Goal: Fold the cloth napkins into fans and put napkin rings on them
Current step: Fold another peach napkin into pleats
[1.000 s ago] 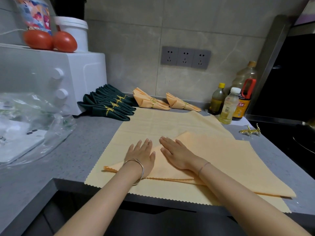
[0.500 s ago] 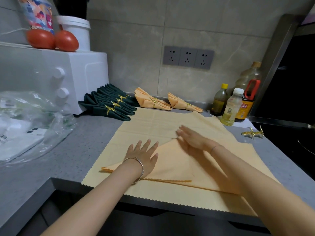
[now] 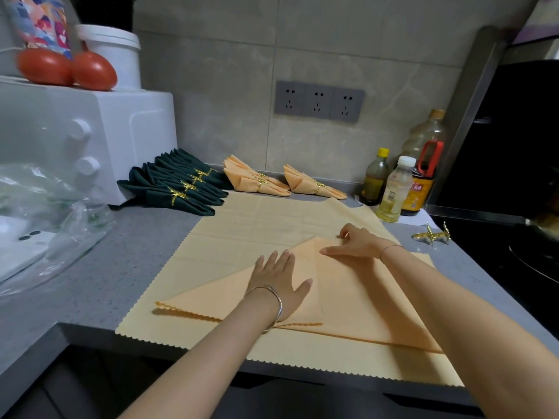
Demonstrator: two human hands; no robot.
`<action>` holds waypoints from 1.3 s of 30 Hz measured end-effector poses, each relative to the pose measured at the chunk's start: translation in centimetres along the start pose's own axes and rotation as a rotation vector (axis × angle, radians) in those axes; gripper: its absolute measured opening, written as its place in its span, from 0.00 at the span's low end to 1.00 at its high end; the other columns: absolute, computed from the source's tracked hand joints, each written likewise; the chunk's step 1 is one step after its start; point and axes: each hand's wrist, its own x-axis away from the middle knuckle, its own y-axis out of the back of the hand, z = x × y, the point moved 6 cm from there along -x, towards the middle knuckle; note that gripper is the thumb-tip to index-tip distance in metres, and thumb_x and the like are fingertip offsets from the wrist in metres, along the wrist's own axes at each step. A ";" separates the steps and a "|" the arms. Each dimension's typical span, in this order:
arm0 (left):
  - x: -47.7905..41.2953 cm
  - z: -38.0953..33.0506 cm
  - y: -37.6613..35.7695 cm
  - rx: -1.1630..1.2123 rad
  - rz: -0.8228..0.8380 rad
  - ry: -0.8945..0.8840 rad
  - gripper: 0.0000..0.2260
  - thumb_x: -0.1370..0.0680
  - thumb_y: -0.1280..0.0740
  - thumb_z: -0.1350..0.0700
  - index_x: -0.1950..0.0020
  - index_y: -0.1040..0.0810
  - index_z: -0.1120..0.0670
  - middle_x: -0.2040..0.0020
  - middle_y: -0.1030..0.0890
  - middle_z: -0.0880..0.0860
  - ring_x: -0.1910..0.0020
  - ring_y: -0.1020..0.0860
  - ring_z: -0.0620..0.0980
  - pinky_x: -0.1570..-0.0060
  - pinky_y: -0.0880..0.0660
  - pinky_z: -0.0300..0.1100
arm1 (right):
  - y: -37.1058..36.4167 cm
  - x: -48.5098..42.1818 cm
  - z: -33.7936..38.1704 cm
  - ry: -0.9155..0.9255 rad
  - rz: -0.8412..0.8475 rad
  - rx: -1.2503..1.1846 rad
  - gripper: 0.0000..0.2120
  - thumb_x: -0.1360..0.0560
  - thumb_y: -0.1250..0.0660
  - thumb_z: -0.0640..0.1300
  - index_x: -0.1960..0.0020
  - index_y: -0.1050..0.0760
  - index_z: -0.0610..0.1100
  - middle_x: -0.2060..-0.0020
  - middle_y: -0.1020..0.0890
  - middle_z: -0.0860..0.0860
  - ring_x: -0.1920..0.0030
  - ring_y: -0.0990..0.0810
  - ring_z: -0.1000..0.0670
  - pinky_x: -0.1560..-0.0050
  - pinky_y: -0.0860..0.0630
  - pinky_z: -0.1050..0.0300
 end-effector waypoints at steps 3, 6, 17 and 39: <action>0.0 0.1 0.0 0.000 -0.001 -0.005 0.31 0.19 0.56 0.38 0.21 0.58 0.53 0.21 0.58 0.48 0.23 0.61 0.48 0.26 0.64 0.48 | 0.5 0.1 -1.1 -0.003 -0.007 0.032 0.37 0.33 0.36 0.71 0.34 0.33 0.46 0.36 0.27 0.49 0.38 0.29 0.47 0.37 0.32 0.51; 0.0 0.0 0.0 -0.008 0.000 -0.016 0.31 0.19 0.56 0.38 0.21 0.57 0.53 0.21 0.58 0.48 0.23 0.60 0.48 0.26 0.63 0.48 | 1.7 1.0 -3.8 -0.038 -0.044 0.076 0.33 0.29 0.37 0.68 0.35 0.31 0.45 0.38 0.26 0.49 0.37 0.29 0.46 0.35 0.33 0.50; 0.3 0.0 0.0 -0.023 0.035 -0.062 0.29 0.19 0.57 0.39 0.22 0.59 0.49 0.22 0.60 0.47 0.23 0.61 0.48 0.25 0.62 0.49 | 7.3 9.6 -12.1 -0.025 -0.449 -0.073 0.09 0.29 0.31 0.41 0.66 0.24 0.39 0.71 0.24 0.51 0.66 0.27 0.46 0.63 0.31 0.55; 1.1 -2.8 -0.1 0.096 0.052 -0.207 0.23 0.17 0.57 0.45 0.22 0.55 0.46 0.21 0.54 0.45 0.23 0.57 0.46 0.25 0.61 0.47 | -5.5 21.3 3.0 0.511 -0.619 -0.115 0.15 0.25 0.41 0.57 0.51 0.17 0.54 0.51 0.17 0.63 0.47 0.22 0.62 0.49 0.31 0.76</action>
